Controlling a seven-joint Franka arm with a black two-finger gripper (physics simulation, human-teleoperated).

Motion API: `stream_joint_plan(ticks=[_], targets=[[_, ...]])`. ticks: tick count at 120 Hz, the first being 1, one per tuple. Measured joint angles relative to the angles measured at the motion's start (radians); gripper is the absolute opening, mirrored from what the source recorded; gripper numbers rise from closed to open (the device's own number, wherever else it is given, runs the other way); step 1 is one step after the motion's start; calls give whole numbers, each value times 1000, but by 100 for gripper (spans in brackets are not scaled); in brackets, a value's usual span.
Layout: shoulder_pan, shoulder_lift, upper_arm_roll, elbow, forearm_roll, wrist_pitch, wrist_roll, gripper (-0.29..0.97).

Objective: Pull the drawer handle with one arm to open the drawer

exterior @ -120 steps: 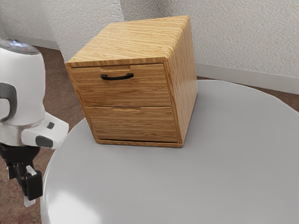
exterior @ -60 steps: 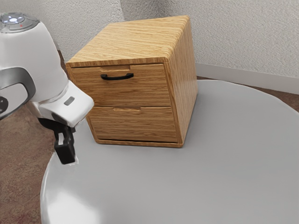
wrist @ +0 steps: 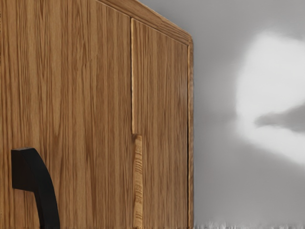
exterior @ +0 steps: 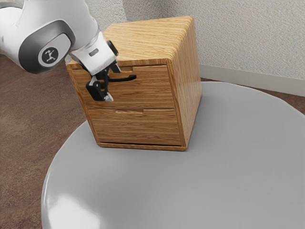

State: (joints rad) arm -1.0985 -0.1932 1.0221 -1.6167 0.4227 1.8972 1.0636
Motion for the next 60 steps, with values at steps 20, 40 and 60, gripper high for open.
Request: stream_joint_plan(ticks=[20,40,60], targets=[[-172,-27,188,4,17,20,73,68],[-215,-49,239,6,39,29,125,68],[-218,-55,259,-9,52,30,160,68]])
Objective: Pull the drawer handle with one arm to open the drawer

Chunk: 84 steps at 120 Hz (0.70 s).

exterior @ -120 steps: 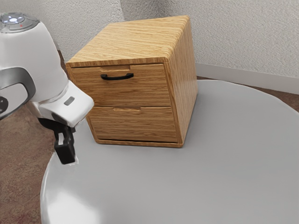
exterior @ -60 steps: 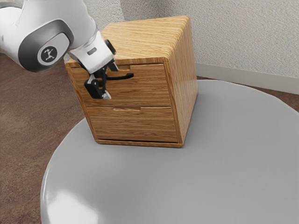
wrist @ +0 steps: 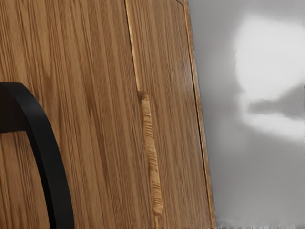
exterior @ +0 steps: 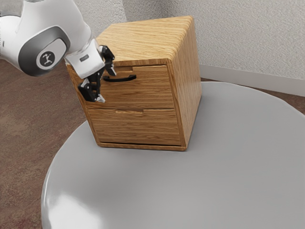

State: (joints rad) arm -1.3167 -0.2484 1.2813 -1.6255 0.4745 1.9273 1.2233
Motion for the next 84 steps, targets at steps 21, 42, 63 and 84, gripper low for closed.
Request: stream_joint_plan(ticks=[21,42,63,84], targets=[[-25,-9,28,-18,5,3,23,71],[-73,-14,78,-23,5,6,37,68],[-79,11,76,-21,-2,11,44,44],[-77,61,66,-16,-32,10,50,58]])
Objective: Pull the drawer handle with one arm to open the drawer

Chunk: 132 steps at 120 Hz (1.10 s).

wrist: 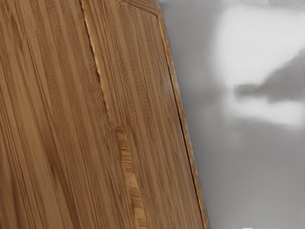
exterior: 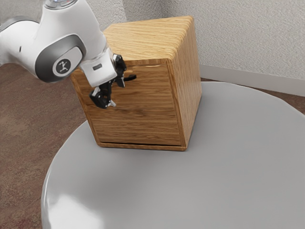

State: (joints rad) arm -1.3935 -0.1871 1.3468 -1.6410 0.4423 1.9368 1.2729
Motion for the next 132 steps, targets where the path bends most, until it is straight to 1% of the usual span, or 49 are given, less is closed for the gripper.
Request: stream_joint_plan(ticks=[3,12,25,33,39,42,52,72,124,132], targets=[[-2,2,0,0,-4,-1,1,62],[-5,6,0,-2,-11,-3,3,70],[3,35,2,-2,-15,-7,-4,69],[13,44,6,7,5,-10,-12,66],[25,45,8,18,25,-12,-19,73],[34,45,8,22,33,-12,-22,68],[50,42,8,29,52,-11,-32,68],[48,38,8,26,69,1,-54,68],[33,37,5,-27,70,40,-113,68],[36,38,-5,-32,66,37,-120,65]])
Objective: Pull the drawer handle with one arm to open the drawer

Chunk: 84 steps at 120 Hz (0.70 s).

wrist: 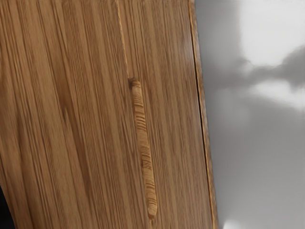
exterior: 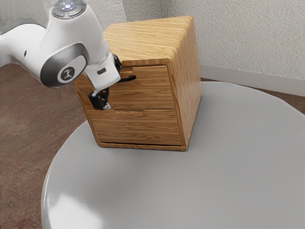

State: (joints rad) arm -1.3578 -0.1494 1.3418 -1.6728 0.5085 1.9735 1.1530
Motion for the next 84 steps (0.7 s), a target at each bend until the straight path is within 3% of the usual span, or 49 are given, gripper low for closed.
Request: stream_joint_plan(ticks=[30,36,49,66,76,84], targets=[[33,-5,-55,1,-32,-63,-20,73],[79,-13,-109,1,-37,-83,-23,71],[264,-61,-309,-22,-39,-116,-28,52],[442,-107,-486,-61,-41,-139,-33,31],[475,-122,-525,-76,-42,-145,-37,28],[493,-126,-543,-88,-42,-147,-40,35]])
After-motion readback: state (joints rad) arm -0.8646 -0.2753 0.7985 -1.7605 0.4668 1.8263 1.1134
